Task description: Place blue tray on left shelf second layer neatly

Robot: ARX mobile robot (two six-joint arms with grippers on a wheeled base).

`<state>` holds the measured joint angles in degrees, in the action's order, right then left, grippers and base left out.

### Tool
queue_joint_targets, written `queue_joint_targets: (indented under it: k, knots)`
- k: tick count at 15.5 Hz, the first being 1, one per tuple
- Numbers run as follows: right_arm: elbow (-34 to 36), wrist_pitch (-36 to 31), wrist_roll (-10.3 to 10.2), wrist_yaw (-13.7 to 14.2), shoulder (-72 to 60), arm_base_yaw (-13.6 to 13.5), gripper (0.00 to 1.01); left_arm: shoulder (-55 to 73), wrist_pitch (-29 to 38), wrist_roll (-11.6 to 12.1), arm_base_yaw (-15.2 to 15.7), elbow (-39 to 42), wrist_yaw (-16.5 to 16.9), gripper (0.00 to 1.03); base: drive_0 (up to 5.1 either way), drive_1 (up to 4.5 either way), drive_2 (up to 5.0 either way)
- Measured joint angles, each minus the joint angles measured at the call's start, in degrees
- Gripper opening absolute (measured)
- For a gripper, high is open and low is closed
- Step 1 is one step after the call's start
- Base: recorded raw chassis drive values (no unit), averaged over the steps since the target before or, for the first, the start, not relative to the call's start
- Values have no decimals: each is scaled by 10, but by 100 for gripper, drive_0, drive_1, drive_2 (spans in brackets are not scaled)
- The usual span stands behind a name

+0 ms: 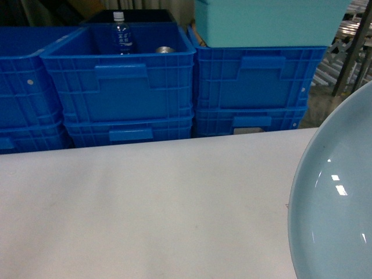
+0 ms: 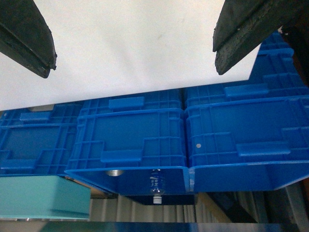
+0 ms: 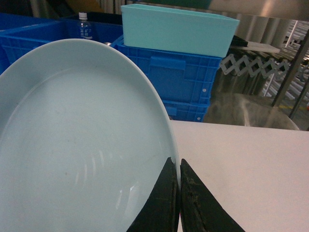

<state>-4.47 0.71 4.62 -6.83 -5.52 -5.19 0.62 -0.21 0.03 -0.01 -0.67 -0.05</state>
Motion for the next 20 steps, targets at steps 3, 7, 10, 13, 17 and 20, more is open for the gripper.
queue_joint_targets:
  k: [3, 7, 10, 13, 17, 20]
  knots:
    - [0, 0, 0, 0, 0, 0, 2, 0, 0, 0, 0, 0, 0, 98, -156, -156, -156]
    - [0, 0, 0, 0, 0, 0, 2, 0, 0, 0, 0, 0, 0, 98, -162, -162, -162]
    - [0, 0, 0, 0, 0, 0, 2, 0, 0, 0, 0, 0, 0, 98, -149, -149, -149]
    - [0, 0, 0, 0, 0, 0, 2, 0, 0, 0, 0, 0, 0, 98, -164, -164, -164]
    - [0, 0, 0, 0, 0, 0, 2, 0, 0, 0, 0, 0, 0, 98, -158, -158, -158]
    - [0, 0, 0, 0, 0, 0, 2, 0, 0, 0, 0, 0, 0, 98, -161, -161, -161]
